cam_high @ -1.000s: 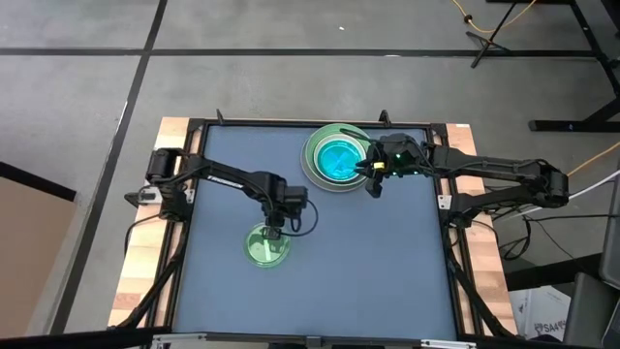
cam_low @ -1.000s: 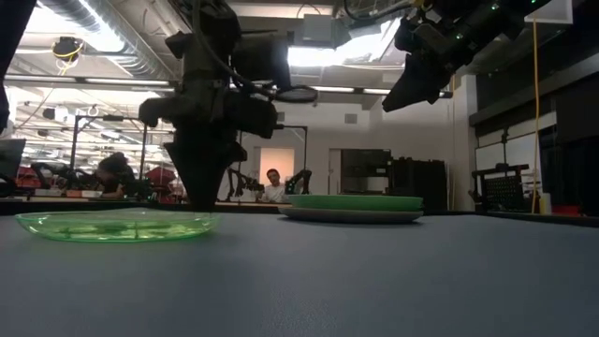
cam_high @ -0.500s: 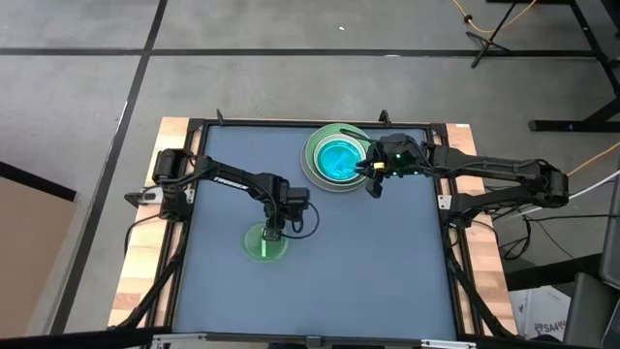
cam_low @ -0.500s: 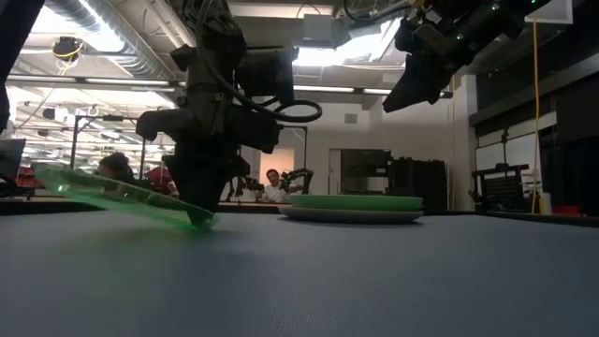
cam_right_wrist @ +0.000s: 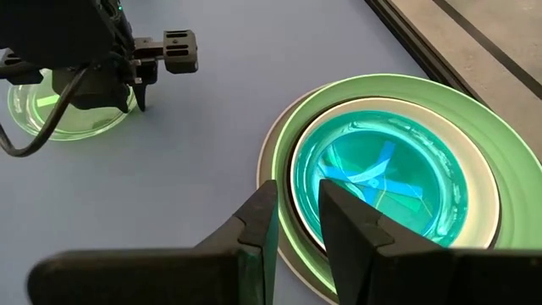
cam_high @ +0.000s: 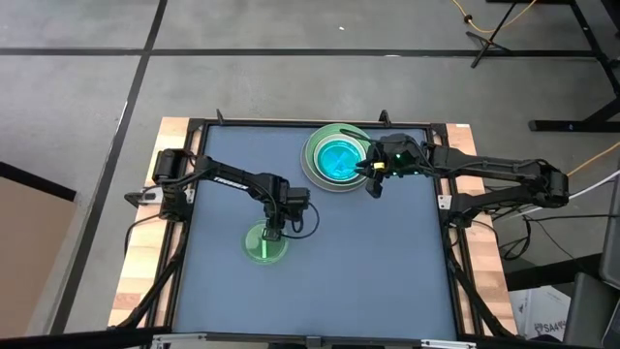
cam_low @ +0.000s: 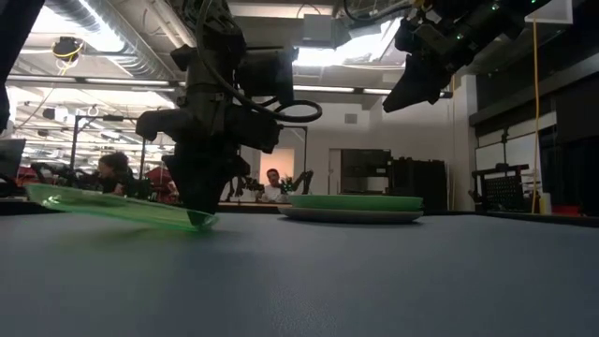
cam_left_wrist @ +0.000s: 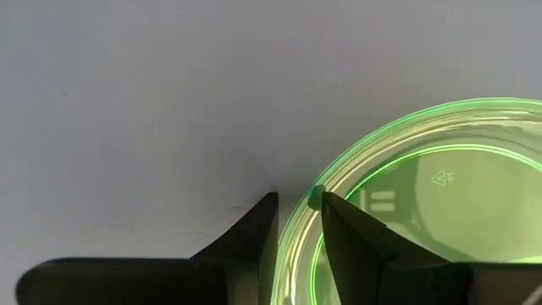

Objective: Stack plastic plates
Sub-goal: Stack the small green plate on the small blue plate, then return to Home Position

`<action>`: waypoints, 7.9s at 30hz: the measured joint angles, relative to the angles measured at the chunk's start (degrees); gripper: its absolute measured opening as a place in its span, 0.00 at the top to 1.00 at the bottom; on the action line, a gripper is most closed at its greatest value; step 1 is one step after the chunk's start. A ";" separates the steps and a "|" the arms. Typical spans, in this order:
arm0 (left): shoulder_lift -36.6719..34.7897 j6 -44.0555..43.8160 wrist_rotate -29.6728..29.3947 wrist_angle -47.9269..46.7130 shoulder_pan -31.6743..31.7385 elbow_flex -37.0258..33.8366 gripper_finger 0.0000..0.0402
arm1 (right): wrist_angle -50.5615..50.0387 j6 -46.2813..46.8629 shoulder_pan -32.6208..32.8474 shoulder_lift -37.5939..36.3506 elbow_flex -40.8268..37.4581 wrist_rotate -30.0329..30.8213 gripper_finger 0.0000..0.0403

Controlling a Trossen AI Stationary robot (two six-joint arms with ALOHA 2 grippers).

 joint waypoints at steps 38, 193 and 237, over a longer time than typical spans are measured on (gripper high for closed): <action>0.04 -6.58 4.79 0.28 0.59 -0.04 1.00 | 0.07 -0.01 0.01 0.00 0.00 0.01 0.80; 7.87 -30.05 -16.45 25.33 24.35 19.21 1.00 | 0.04 0.00 -0.01 0.00 -0.02 0.00 0.80; 7.22 -27.30 -3.87 28.22 22.87 19.19 0.98 | 0.01 0.00 0.01 0.00 -0.02 0.00 0.80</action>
